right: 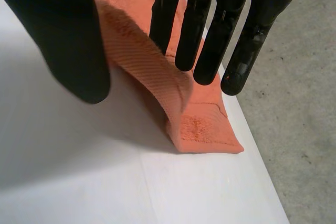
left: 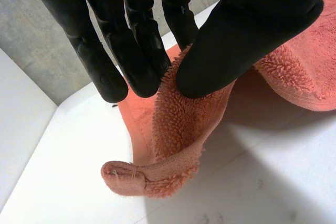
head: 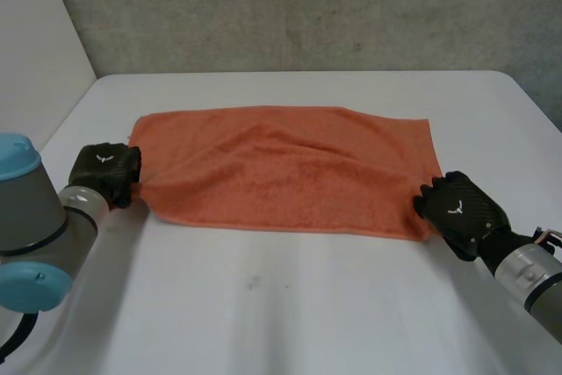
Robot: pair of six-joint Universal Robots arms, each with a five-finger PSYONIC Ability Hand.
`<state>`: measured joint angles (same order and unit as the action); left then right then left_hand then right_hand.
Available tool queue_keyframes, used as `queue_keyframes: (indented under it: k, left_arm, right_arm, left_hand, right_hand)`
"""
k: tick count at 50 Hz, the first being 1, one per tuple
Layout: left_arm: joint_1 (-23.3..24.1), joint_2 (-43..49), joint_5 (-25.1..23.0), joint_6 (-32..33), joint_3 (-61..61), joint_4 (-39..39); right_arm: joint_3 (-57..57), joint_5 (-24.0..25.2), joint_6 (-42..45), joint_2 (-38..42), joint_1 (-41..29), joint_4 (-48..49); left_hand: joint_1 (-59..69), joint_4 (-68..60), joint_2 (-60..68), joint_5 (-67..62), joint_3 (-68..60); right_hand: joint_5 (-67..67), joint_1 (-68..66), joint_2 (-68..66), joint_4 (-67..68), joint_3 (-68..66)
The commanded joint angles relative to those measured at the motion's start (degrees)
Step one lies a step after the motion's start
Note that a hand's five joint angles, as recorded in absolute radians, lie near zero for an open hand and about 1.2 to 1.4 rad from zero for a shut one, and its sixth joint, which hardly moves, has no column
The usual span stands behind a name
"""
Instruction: Fold the laundry
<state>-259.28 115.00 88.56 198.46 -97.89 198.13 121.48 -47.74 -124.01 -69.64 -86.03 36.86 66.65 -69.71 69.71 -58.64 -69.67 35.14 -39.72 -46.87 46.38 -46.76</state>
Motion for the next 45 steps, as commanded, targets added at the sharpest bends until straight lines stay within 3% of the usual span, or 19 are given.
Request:
queue_keyframes:
  k: [1, 6, 9, 10, 12, 14, 21, 28, 36, 45]
  left_arm:
    - [0.0, 0.05, -0.05, 0.0, 0.07, -0.02]
    - [0.0, -0.13, 0.04, 0.0, 0.07, -0.02]
    - [-0.09, -0.48, 0.21, 0.09, -0.02, -0.81]
    - [-0.09, -0.48, 0.21, 0.09, -0.02, -0.81]
    - [0.0, -0.66, 0.21, 0.09, -0.11, -2.13]
    - [-0.17, -2.4, 0.21, 0.26, -0.19, -5.97]
    - [-2.55, -8.22, 0.04, 0.09, -0.99, -16.63]
    - [-2.99, -13.4, -0.14, 0.61, -5.37, -26.72]
    - [-2.99, -15.68, -0.23, 0.97, -8.89, -33.67]
    - [-3.51, -15.6, -0.05, 3.96, -6.26, -34.04]
  right_arm:
    - [-1.6, -0.6, 2.02, 0.73, -0.45, -0.65]
    - [-3.01, -1.66, -5.8, -1.99, -0.98, -1.09]
    - [-5.55, -7.26, -25.6, -8.65, -0.54, -1.35]
    - [-5.56, -7.28, -25.67, -8.67, -0.54, -1.35]
    - [-8.0, -11.31, -36.25, -11.3, -0.8, -3.44]
    - [-9.5, -13.5, -38.48, -12.88, -0.72, -6.68]
    - [-16.81, -18.09, -36.13, -13.42, 0.95, -26.66]
    - [-20.06, -19.24, -22.0, -13.59, 1.13, -45.8]
    - [-20.06, -22.04, -17.59, -14.21, 1.04, -53.98]
    - [-20.67, -22.58, -14.33, -13.68, 0.95, -56.02]
  left_hand:
    - [13.35, -10.29, 10.29, -11.36, -10.33]
    - [13.35, -10.29, 10.29, -11.36, -10.33]
    - [13.35, -10.29, 10.29, -11.36, -10.33]
    - [13.35, -10.29, 10.29, -11.36, -10.33]
    - [13.35, -10.29, 10.29, -11.36, -10.33]
    - [13.35, -10.29, 10.29, -11.36, -10.33]
    - [13.35, -10.29, 10.29, -11.36, -10.33]
    - [13.35, -10.29, 10.29, -11.36, -10.33]
    - [13.35, -10.29, 10.29, -11.36, -10.33]
    - [13.35, -10.29, 10.29, -11.36, -10.33]
  right_hand:
    - [34.86, -40.28, -33.13, 33.62, -33.24]
    - [34.86, -40.28, -33.13, 33.62, -33.24]
    - [34.86, -40.28, -33.13, 33.62, -33.24]
    - [34.86, -40.28, -33.13, 33.62, -33.24]
    - [34.86, -40.28, -33.13, 33.62, -33.24]
    - [34.86, -40.28, -33.13, 33.62, -33.24]
    - [34.86, -40.28, -33.13, 33.62, -33.24]
    - [34.86, -40.28, -33.13, 33.62, -33.24]
    - [34.86, -40.28, -33.13, 33.62, -33.24]
    - [34.86, -40.28, -33.13, 33.62, -33.24]
